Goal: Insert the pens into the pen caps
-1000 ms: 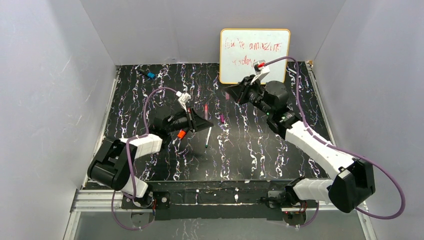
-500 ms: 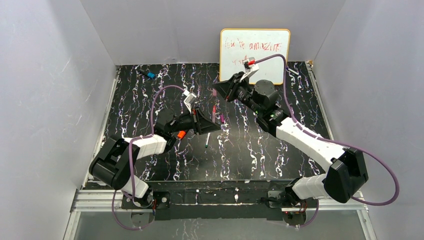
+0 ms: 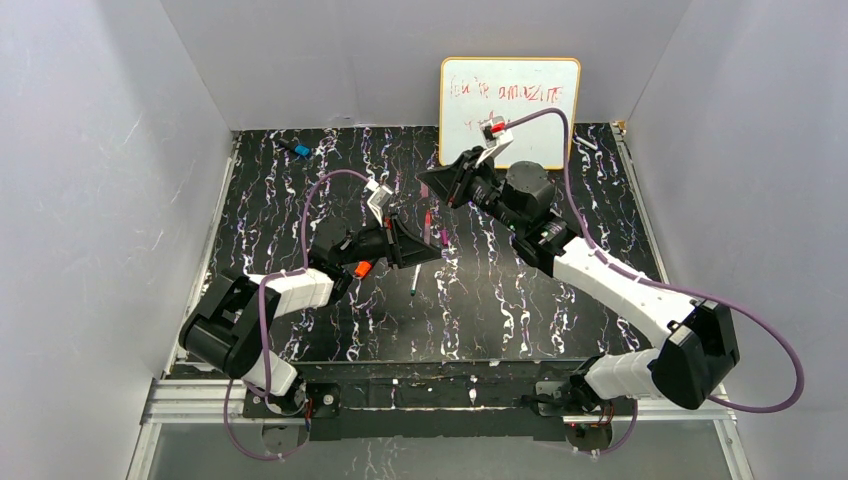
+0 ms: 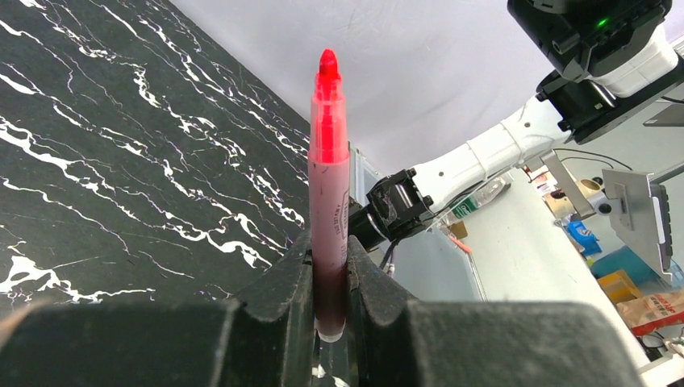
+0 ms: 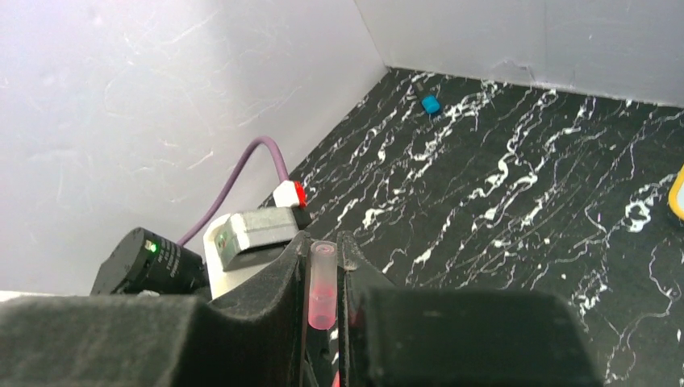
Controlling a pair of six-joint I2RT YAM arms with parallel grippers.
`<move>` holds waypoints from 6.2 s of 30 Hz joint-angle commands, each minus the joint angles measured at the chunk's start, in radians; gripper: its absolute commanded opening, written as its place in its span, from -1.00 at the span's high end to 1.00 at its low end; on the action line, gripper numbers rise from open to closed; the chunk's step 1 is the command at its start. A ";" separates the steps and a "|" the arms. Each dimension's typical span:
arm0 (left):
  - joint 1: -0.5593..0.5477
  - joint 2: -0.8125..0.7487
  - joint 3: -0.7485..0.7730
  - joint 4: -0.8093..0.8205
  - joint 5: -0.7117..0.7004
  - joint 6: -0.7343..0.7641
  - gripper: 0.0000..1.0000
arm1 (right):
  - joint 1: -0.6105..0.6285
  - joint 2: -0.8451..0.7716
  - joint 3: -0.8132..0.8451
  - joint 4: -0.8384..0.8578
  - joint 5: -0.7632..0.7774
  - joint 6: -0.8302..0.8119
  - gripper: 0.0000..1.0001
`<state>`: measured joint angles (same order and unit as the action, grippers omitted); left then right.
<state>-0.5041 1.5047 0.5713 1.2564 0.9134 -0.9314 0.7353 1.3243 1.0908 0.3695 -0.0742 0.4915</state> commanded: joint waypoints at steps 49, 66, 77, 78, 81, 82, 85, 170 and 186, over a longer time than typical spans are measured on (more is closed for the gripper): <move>0.119 0.033 0.150 0.017 0.210 0.125 1.00 | 0.076 -0.076 -0.113 -0.150 -0.052 0.004 0.96; 0.116 -0.009 0.093 -0.043 0.225 0.173 1.00 | 0.077 -0.065 -0.085 -0.152 -0.036 -0.012 -0.04; 0.115 -0.023 0.066 -0.074 0.229 0.190 1.00 | 0.076 -0.064 -0.082 -0.089 0.060 -0.061 -0.29; 0.114 -0.023 0.066 -0.074 0.229 0.190 1.00 | 0.076 -0.061 -0.083 -0.077 0.068 -0.066 -0.29; 0.113 -0.023 0.066 -0.078 0.232 0.192 1.00 | 0.075 -0.052 -0.095 -0.024 0.066 -0.075 -0.29; 0.112 -0.023 0.066 -0.078 0.231 0.193 1.00 | 0.076 -0.048 -0.098 -0.009 0.062 -0.076 -0.28; 0.109 -0.024 0.064 -0.081 0.231 0.194 1.00 | 0.076 -0.033 -0.094 0.014 0.043 -0.076 -0.25; 0.113 -0.046 0.624 -0.780 0.051 0.719 1.00 | 0.087 0.060 -0.253 -0.042 -0.199 -0.067 0.97; 0.122 -0.070 0.613 -0.497 0.005 0.531 1.00 | 0.101 0.089 -0.252 -0.059 -0.218 -0.088 0.97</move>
<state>-0.4034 1.5166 1.0615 0.4412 1.0977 -0.3000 0.7525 1.3376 0.9329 0.6743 -0.0216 0.4046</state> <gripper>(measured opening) 0.121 0.128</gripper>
